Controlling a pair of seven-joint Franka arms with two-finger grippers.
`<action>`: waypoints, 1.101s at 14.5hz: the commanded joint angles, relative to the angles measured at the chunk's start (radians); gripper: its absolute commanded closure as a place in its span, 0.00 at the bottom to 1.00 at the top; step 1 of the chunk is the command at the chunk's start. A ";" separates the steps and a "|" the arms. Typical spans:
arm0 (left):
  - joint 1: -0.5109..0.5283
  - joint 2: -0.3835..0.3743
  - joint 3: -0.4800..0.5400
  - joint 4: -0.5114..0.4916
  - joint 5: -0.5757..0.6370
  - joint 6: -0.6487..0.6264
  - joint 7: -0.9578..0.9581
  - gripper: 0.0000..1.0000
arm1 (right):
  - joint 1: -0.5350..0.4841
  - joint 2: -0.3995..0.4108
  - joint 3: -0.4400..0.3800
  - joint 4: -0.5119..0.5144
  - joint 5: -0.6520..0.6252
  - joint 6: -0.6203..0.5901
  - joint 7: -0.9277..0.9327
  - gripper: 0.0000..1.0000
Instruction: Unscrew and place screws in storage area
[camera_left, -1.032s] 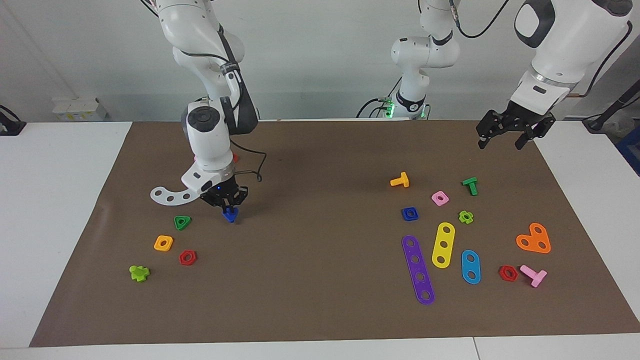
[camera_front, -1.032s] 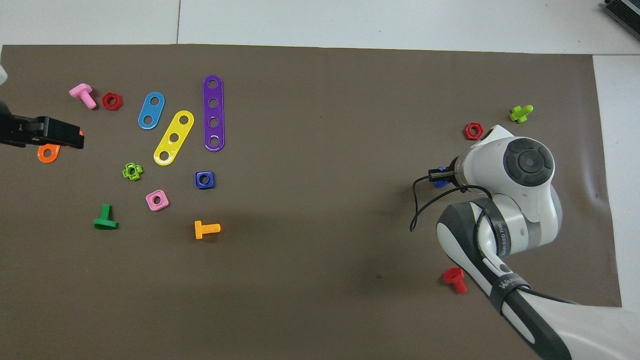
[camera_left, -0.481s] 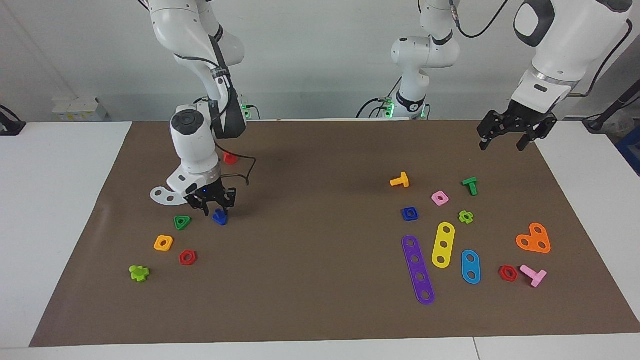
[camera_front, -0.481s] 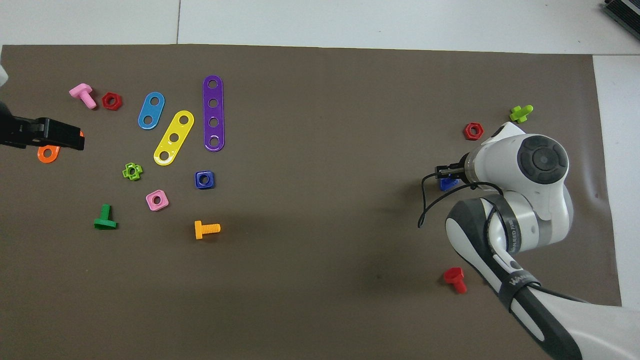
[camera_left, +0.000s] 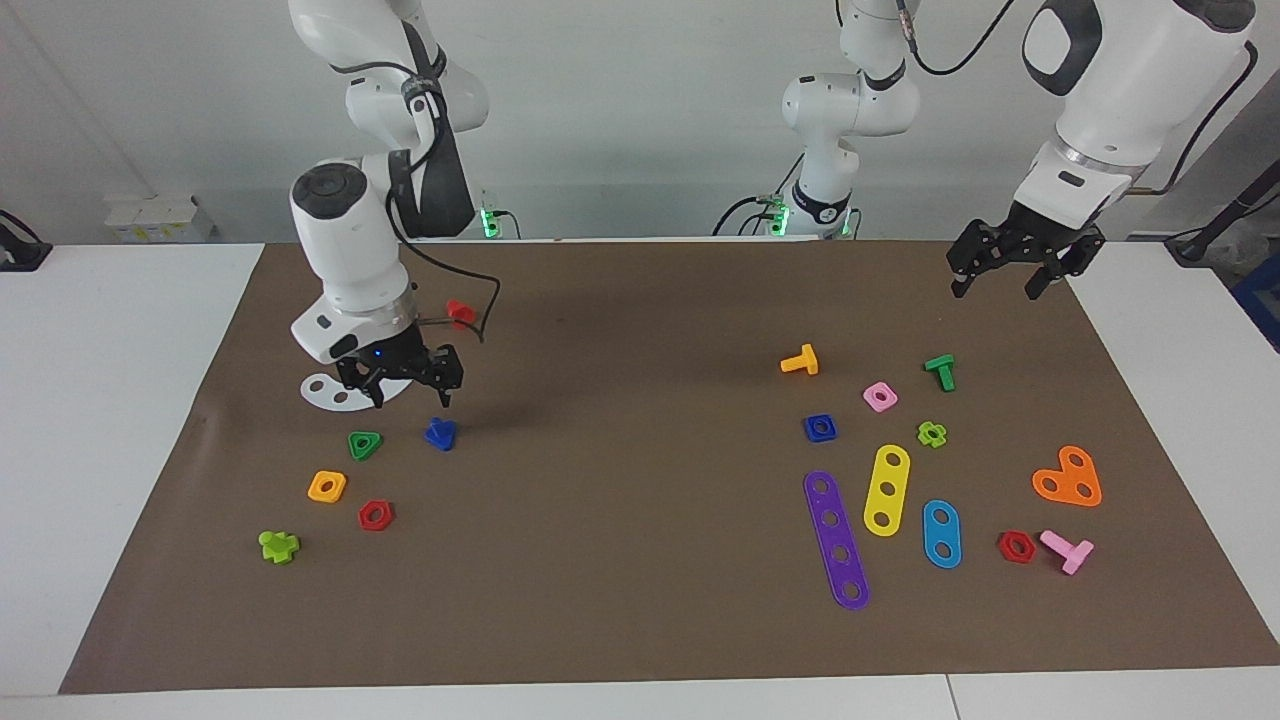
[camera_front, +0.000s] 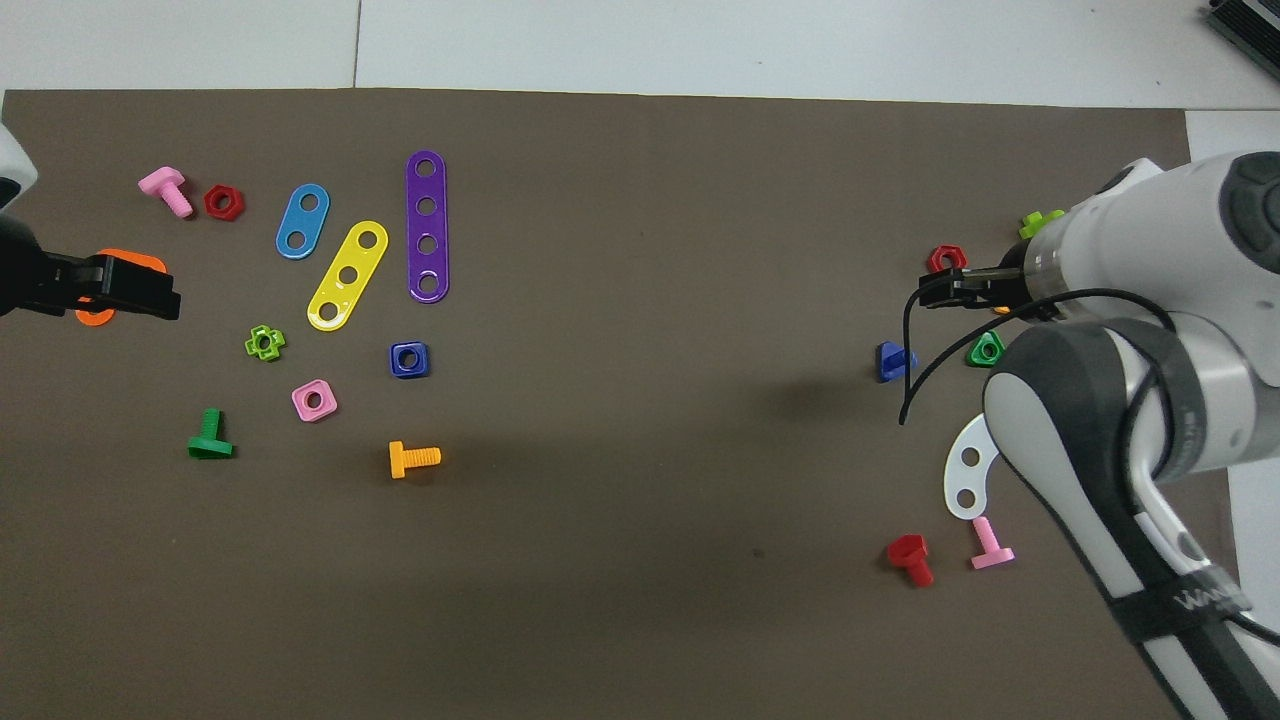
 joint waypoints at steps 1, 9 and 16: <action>-0.012 -0.038 0.003 -0.040 0.020 0.000 -0.017 0.00 | -0.019 -0.017 0.003 0.097 0.029 -0.125 -0.020 0.02; -0.010 -0.038 0.004 -0.020 0.020 -0.091 -0.008 1.00 | -0.016 -0.088 0.005 0.208 0.077 -0.320 -0.020 0.01; -0.007 -0.036 0.003 -0.026 0.020 0.018 0.055 0.00 | -0.018 -0.077 0.002 0.286 0.051 -0.459 -0.020 0.01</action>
